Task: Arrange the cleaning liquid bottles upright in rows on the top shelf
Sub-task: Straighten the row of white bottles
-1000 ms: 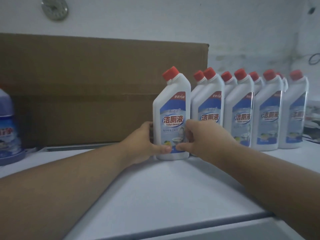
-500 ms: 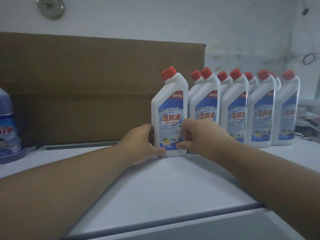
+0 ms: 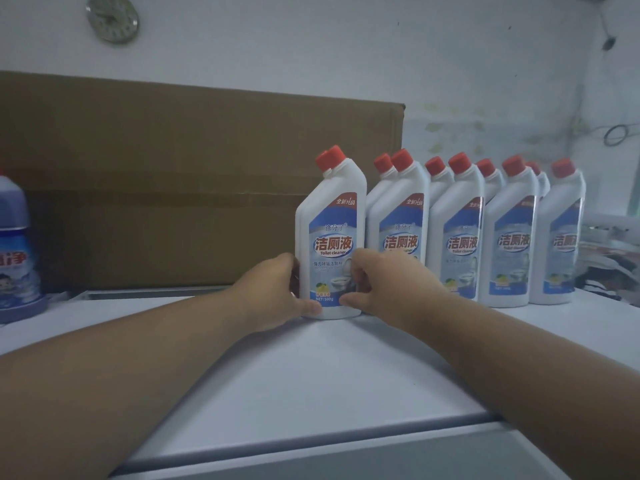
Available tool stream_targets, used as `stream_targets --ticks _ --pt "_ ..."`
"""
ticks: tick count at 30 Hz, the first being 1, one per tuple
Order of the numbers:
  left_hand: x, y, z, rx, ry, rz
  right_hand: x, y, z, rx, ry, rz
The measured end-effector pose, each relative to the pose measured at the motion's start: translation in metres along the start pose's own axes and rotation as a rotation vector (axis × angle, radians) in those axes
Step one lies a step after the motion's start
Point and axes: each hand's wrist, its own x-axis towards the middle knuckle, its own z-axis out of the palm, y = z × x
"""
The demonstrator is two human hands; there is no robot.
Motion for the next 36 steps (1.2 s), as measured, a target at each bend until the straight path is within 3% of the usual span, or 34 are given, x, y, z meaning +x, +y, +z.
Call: stream_targets --ticks 4,8,11,13,17,23,27,31,36 --pt "-0.002 0.027 -0.021 0.049 0.261 0.024 0.003 0.012 -0.017 0.117 0.111 0.004" --pt "-0.001 0.066 -0.036 0.368 0.283 0.290 0.004 0.043 -0.037 0.202 0.272 0.089" --pt "0.011 0.093 -0.038 0.579 0.380 0.605 -0.002 0.067 -0.043 0.251 0.299 0.134" --pt "0.024 0.115 -0.038 0.679 0.448 0.692 -0.005 0.079 -0.046 0.325 0.290 0.178" --pt "0.053 0.157 -0.037 0.800 0.485 0.576 -0.009 0.091 -0.041 0.391 0.291 0.209" --pt "0.086 0.192 -0.039 0.974 0.346 0.373 -0.011 0.091 -0.025 0.509 0.231 0.158" --pt "0.094 0.202 -0.040 0.989 0.180 0.325 -0.012 0.091 -0.021 0.519 0.207 0.152" --pt "0.101 0.203 -0.041 0.804 0.019 0.303 -0.012 0.091 -0.020 0.541 0.191 0.170" --pt "0.105 0.202 -0.047 0.708 -0.035 0.302 -0.019 0.089 -0.019 0.498 0.171 0.260"
